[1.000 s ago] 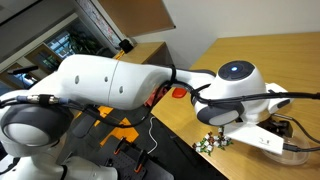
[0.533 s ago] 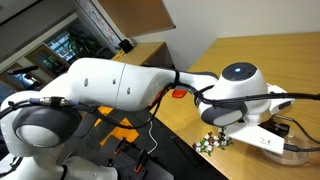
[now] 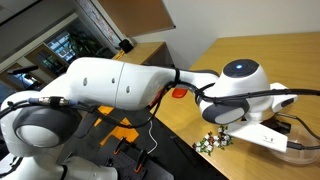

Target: Move the bowl to the left

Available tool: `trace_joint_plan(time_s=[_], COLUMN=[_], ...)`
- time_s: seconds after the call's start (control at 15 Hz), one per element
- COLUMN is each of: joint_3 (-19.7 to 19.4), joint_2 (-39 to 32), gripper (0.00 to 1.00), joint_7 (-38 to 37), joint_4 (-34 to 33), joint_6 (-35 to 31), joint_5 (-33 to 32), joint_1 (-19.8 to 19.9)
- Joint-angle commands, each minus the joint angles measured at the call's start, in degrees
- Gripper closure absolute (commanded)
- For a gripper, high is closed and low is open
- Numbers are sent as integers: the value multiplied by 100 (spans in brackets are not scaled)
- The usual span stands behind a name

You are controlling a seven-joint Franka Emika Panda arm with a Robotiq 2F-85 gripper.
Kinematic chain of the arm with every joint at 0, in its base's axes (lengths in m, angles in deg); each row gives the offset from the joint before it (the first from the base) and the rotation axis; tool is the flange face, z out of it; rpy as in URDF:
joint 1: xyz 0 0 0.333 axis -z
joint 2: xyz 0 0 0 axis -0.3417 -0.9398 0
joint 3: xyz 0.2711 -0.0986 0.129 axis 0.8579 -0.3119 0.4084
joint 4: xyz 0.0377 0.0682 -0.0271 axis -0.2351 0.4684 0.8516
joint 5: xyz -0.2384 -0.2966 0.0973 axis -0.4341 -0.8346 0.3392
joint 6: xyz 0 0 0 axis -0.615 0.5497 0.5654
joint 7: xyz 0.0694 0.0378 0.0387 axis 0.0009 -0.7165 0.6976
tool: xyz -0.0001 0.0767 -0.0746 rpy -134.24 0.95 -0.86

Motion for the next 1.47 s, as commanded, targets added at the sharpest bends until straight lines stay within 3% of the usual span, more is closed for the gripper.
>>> trace_joint_plan(time_s=[0.0, 0.27, 0.47, 1.0, 1.2, 1.27, 1.4], joint_3=[-138, -53, -37, -276, -386, -428, -474], joint_2=[639, 1487, 2223, 3859, 4290, 3832, 4067], gripper=[97, 97, 97, 97, 97, 87, 87], joint_7=[-94, 171, 305, 194, 210, 224, 211], joint_4=[618, 1474, 2227, 3732, 4055, 3628, 3818], joint_6=[110, 3, 24, -77, -65, 1, 3], joint_5=[-153, -458, -717, -1247, -1220, -1036, -1054], joint_1=[-178, -302, -604, -1982, -2372, -2371, -2512])
